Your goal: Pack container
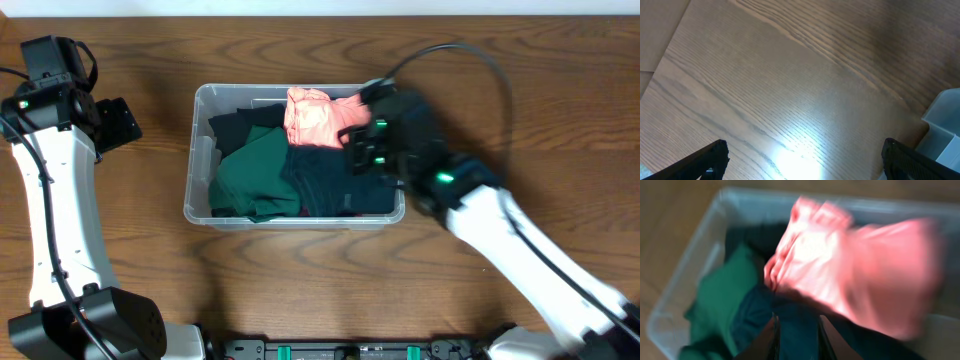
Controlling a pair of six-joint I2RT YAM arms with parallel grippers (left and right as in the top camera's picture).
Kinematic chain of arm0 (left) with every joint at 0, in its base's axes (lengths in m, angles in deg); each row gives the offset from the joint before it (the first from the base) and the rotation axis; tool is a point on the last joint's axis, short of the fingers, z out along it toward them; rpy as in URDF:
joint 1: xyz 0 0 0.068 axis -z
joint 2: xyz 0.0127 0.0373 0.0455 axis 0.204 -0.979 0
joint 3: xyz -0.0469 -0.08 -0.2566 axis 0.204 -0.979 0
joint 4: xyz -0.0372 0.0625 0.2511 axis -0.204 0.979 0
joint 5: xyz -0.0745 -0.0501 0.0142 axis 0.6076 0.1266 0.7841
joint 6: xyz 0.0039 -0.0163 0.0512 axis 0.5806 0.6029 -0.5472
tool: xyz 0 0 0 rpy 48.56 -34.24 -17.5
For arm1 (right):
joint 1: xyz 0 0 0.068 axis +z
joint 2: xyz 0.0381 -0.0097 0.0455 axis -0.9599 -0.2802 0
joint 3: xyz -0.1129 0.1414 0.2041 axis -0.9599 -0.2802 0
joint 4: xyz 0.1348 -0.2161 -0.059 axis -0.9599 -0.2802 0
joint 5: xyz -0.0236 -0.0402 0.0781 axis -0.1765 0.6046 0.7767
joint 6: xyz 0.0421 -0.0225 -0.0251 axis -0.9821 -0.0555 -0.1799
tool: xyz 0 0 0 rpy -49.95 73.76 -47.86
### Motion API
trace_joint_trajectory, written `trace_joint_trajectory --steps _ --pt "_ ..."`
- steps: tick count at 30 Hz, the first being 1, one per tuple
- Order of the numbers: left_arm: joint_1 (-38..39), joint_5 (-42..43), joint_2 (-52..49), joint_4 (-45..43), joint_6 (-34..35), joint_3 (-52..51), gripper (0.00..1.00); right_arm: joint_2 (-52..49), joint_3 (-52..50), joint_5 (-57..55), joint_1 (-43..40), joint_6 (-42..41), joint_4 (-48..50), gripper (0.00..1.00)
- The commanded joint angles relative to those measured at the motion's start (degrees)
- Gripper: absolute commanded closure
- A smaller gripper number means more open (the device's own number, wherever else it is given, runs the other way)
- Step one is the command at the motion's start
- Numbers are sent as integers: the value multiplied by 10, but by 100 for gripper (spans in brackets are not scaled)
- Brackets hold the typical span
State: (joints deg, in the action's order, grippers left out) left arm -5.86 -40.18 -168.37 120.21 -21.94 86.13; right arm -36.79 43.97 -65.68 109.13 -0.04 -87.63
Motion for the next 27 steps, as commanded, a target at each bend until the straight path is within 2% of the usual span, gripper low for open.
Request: trace_joint_trajectory --steps 1,5,7,13,18,21,23,27 --pt "-2 -6 7 2 -1 7 2 -83 0 66 31 27 16 77" --pt "-2 -6 7 2 -1 7 2 -163 0 76 49 27 22 78" --pt "-2 -6 7 2 -1 7 2 -185 0 70 54 27 21 72" --pt "-2 -6 7 2 -1 7 2 -147 13 28 38 76 -15 60" --pt "-2 -6 7 2 -1 7 2 -29 44 28 -6 157 -42 41" --pt "-2 -7 7 2 -1 7 2 40 50 28 -32 211 -28 20" --pt "-2 -7 7 2 -1 7 2 82 50 28 -48 240 -16 1" --pt "-2 -6 7 2 -1 7 2 153 50 25 -78 254 -13 1"
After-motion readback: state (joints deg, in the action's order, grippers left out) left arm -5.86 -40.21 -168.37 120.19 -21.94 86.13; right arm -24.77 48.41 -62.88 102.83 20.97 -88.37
